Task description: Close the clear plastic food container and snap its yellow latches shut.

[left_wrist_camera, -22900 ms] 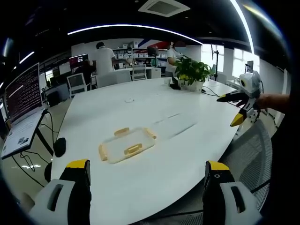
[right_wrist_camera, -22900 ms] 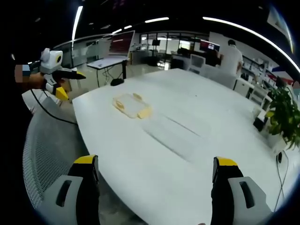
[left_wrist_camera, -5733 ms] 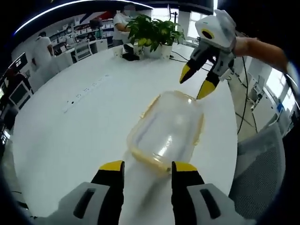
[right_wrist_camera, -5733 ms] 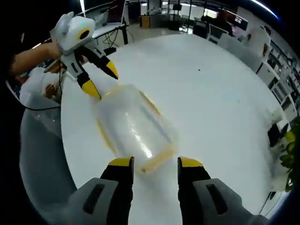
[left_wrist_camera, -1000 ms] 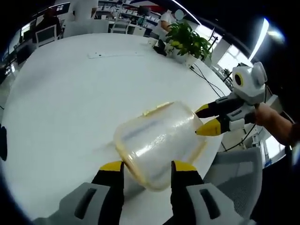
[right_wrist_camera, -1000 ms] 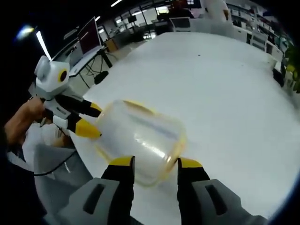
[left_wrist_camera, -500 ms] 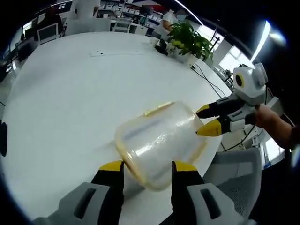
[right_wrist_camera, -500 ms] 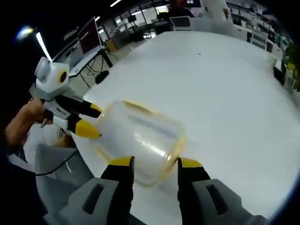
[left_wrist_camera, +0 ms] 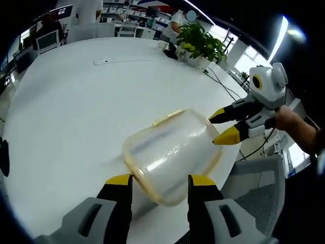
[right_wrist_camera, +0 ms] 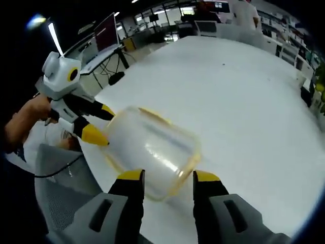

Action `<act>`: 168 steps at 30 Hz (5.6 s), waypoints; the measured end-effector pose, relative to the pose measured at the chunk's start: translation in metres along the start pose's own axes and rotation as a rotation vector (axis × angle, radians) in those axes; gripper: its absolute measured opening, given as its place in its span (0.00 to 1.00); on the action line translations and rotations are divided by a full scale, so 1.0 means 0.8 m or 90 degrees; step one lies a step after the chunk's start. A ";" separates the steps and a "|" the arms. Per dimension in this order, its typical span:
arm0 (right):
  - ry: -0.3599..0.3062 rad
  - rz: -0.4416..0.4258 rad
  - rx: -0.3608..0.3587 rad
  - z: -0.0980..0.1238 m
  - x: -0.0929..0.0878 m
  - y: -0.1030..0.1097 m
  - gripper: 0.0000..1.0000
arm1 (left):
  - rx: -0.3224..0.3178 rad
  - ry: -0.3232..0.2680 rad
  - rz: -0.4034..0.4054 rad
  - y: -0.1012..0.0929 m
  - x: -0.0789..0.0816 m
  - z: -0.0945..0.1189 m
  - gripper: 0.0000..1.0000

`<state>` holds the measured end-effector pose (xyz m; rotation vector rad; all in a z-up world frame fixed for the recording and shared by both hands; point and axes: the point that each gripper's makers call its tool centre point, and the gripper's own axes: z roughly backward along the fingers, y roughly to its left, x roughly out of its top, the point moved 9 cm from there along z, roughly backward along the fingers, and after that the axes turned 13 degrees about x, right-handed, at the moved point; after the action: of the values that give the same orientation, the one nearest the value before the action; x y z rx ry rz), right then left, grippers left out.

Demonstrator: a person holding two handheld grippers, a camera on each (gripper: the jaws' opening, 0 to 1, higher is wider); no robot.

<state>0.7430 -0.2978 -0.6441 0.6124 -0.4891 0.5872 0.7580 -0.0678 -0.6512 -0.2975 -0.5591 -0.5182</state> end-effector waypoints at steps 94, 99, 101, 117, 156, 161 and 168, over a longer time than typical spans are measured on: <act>0.186 0.346 0.277 -0.084 0.106 -0.016 0.30 | -0.086 -0.129 -0.479 -0.089 0.012 -0.015 0.33; 0.212 0.350 0.292 -0.087 0.111 -0.018 0.30 | -0.080 -0.140 -0.495 -0.090 0.010 -0.016 0.33; 0.221 0.343 0.301 -0.088 0.111 -0.019 0.29 | -0.077 -0.146 -0.505 -0.091 0.010 -0.018 0.33; 0.270 0.354 0.343 -0.093 0.114 -0.017 0.31 | -0.064 -0.194 -0.616 -0.088 0.008 -0.026 0.29; 0.318 0.361 0.366 -0.101 0.119 -0.008 0.32 | -0.032 -0.230 -0.624 -0.090 0.007 -0.017 0.24; 0.316 0.357 0.361 -0.101 0.119 -0.008 0.33 | -0.053 -0.217 -0.613 -0.088 0.008 -0.024 0.25; 0.298 0.344 0.361 -0.099 0.115 -0.012 0.35 | -0.064 -0.219 -0.616 -0.086 0.008 -0.026 0.25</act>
<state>0.8363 -0.2191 -0.6513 0.8502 -0.0242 1.3721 0.7342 -0.1361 -0.6553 -0.1964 -1.0128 -1.4499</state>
